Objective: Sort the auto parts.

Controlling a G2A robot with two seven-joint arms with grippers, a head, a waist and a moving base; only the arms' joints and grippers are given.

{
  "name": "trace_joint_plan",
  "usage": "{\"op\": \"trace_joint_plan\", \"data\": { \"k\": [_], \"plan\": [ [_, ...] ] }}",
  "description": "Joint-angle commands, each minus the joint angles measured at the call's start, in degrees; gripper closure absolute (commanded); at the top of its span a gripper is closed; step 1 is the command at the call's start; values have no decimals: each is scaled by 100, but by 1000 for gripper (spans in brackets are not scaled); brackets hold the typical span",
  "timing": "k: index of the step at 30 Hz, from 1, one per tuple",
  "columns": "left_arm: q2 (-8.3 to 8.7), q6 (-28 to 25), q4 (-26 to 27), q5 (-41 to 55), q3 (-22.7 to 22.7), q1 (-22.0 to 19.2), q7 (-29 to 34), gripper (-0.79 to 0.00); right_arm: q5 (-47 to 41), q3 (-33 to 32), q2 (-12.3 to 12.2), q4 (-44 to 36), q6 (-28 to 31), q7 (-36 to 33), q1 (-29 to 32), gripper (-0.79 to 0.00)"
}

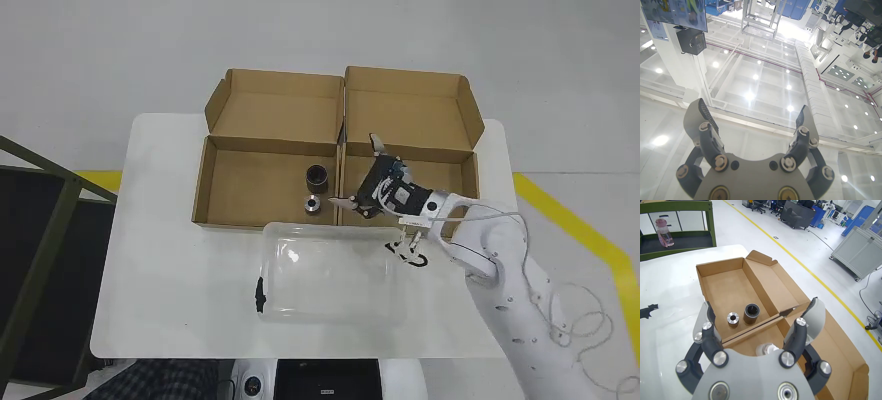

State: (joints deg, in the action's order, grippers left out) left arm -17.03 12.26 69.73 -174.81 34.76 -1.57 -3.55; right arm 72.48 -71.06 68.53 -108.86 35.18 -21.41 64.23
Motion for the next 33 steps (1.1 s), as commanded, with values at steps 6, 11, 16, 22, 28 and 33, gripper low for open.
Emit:
{"op": "trace_joint_plan", "data": {
  "k": [6,11,16,22,28,33],
  "plan": [
    [0,0,0,0,0,0,0,-785,117,-936,-162,-380,291,369,821,-785],
    [0,0,0,0,0,0,0,-785,100,-1541,-242,-476,382,823,1417,-785],
    [0,0,0,0,0,0,0,-785,116,-2103,-296,-447,397,1499,2003,-785],
    [0,0,0,0,0,0,0,-785,440,-2700,-347,-466,385,2396,2686,-785],
    [0,0,0,0,0,0,0,-785,678,-3329,-379,-470,309,3189,3366,-785],
    [0,0,0,0,0,0,0,-785,777,-3652,-393,-354,330,3634,3788,-785]
  ]
}}
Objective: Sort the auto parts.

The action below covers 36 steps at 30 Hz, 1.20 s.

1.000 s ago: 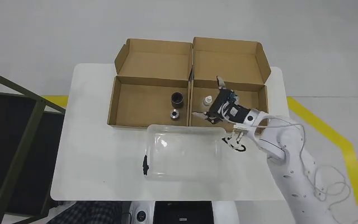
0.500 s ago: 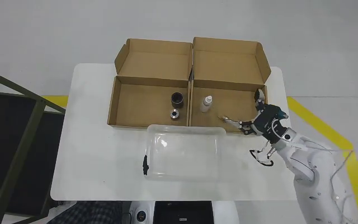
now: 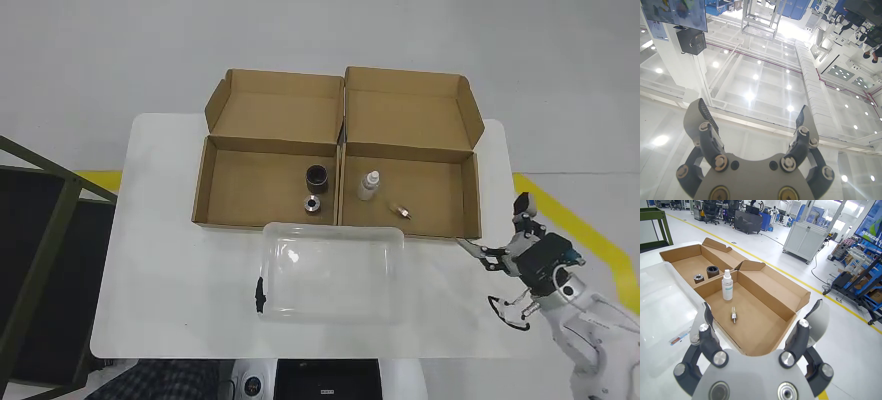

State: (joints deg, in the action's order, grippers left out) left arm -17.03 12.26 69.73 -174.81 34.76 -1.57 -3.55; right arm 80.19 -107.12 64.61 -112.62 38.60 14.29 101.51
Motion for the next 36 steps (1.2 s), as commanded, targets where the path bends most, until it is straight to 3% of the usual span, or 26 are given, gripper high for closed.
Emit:
{"op": "trace_joint_plan", "data": {
  "k": [1,13,36],
  "plan": [
    [0,0,0,0,0,0,0,-785,18,-84,-2,35,-19,130,118,-785],
    [0,0,0,0,0,0,0,-785,41,-328,-14,170,-75,474,448,-785],
    [0,0,0,0,0,0,0,-784,31,-330,-15,182,-80,483,452,-785]
  ]
}}
